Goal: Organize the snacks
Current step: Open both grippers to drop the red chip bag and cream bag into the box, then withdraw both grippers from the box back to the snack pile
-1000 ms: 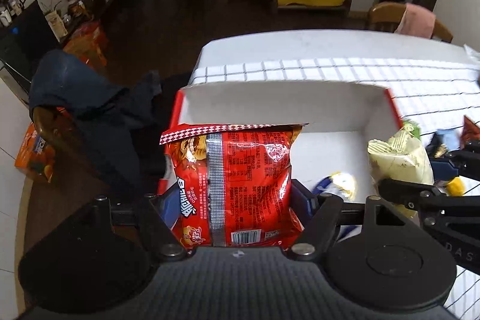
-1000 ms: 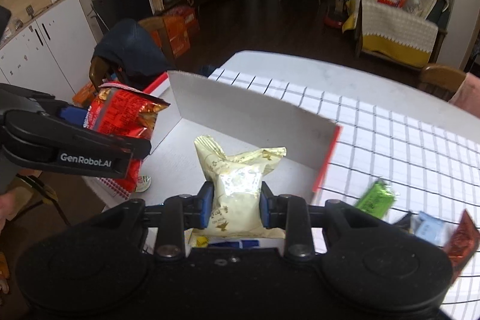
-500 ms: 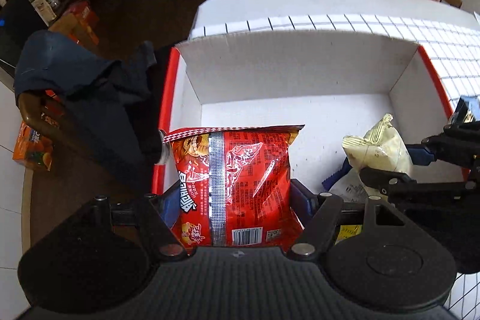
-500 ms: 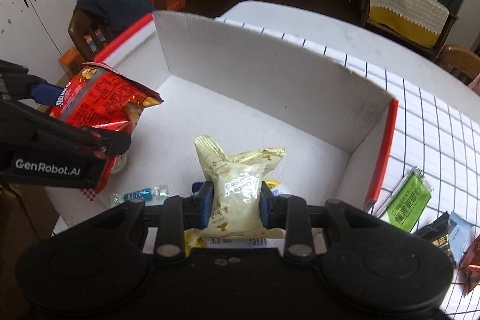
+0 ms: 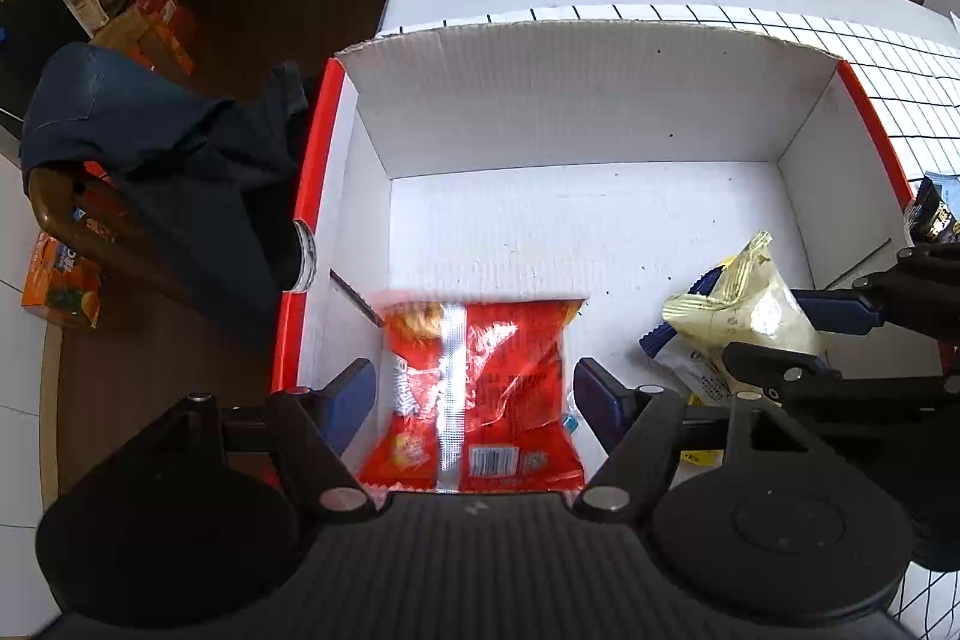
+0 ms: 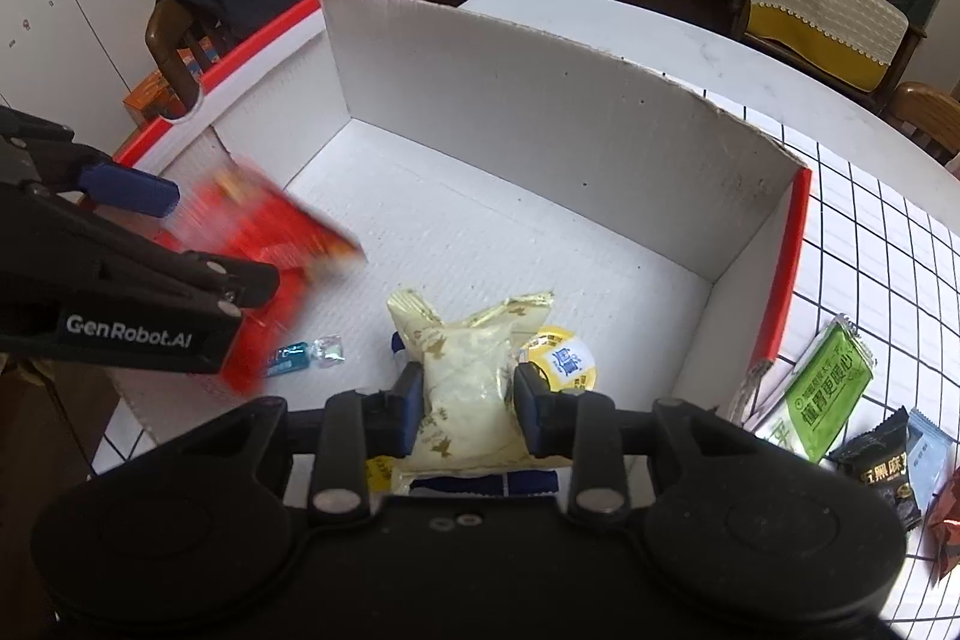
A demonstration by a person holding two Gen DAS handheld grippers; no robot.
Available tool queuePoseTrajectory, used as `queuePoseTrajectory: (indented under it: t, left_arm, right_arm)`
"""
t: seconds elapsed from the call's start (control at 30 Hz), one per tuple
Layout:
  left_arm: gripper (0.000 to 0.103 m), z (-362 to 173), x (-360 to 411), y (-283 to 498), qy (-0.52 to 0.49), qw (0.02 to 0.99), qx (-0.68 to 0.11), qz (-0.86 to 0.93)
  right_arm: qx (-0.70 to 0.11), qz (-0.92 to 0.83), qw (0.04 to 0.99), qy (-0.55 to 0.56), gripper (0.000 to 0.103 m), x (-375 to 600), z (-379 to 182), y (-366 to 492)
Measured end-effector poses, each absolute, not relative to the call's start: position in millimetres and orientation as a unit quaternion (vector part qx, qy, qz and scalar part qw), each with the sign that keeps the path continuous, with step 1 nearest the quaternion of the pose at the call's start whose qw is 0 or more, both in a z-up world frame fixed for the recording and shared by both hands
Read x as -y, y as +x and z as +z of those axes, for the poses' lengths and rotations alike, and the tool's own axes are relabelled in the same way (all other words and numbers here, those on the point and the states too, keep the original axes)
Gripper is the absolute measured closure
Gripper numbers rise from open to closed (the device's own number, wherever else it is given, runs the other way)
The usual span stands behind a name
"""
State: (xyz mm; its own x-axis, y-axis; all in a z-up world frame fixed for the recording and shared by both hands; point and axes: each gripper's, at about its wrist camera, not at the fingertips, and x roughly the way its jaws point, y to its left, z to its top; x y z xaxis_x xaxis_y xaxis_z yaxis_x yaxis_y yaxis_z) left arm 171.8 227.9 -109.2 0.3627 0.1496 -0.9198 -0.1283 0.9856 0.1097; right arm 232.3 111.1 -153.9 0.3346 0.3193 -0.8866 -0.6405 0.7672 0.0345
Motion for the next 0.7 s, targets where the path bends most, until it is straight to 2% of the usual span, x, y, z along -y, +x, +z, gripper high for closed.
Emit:
queuePoseTrajectory:
  t: [0.37, 0.7]
  left_arm:
    - [0.027, -81.8, -215.1, 150.7, -0.009, 0.847, -0.525, 0.082]
    - [0.026, -43.3, -174.0, 127.6, -0.01, 0.878, -0.474, 0.062]
  right_arm:
    - [-0.467, 0.324, 0.815, -0.114, 0.068, -77.8, -114.4, 215.4]
    - [-0.43, 0.335, 0.836, -0.064, 0.058, -28.8, -72.9, 189.9]
